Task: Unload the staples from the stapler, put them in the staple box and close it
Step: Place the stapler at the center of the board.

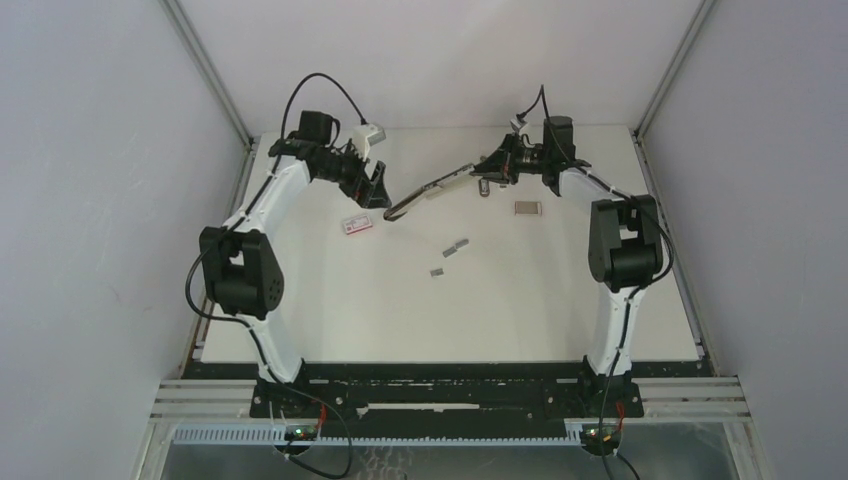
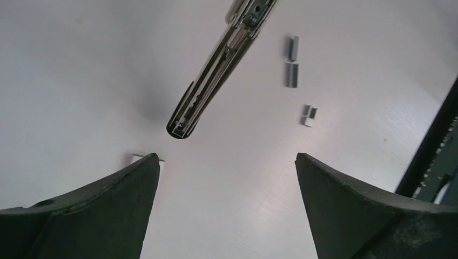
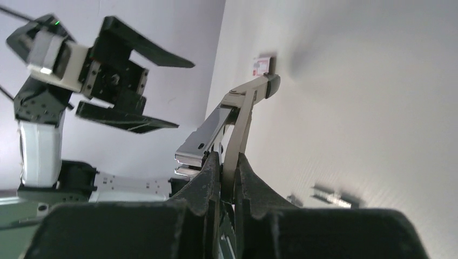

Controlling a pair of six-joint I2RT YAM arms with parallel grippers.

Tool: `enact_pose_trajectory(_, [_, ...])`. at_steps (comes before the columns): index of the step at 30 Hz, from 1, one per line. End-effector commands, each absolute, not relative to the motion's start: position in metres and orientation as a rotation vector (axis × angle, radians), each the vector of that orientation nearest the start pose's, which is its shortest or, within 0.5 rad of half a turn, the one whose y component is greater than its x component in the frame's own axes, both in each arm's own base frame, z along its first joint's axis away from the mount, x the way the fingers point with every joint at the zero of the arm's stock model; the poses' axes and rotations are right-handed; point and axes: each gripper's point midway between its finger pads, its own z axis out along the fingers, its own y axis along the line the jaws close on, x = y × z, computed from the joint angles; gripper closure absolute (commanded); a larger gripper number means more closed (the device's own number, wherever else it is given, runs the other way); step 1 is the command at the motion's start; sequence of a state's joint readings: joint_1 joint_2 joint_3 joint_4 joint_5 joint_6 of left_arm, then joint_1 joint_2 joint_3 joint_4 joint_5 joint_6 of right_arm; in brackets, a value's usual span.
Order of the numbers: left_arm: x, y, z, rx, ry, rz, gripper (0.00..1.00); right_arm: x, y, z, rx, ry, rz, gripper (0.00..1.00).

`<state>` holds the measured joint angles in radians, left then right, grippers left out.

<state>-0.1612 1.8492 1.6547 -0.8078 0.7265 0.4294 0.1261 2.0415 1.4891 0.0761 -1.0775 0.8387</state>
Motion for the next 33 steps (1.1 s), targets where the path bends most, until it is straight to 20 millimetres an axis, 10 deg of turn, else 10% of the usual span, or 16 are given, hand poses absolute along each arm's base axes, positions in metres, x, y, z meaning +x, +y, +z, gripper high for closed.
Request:
enact_pose_trajectory(1, [0.444,-0.168,0.213,1.056,2.015,-0.616,0.00,0.485,0.238,0.209,0.001,2.113,1.684,1.00])
enact_pose_trajectory(19, [0.518,-0.200,0.165,1.326,1.919,-0.434,0.04,0.529,0.279,0.156,0.036,2.146,1.747,1.00])
enact_pose_trajectory(33, [0.529,-0.209,0.114,1.593,1.897,-0.200,0.29,0.532,0.289,0.128,0.047,2.186,1.755,1.00])
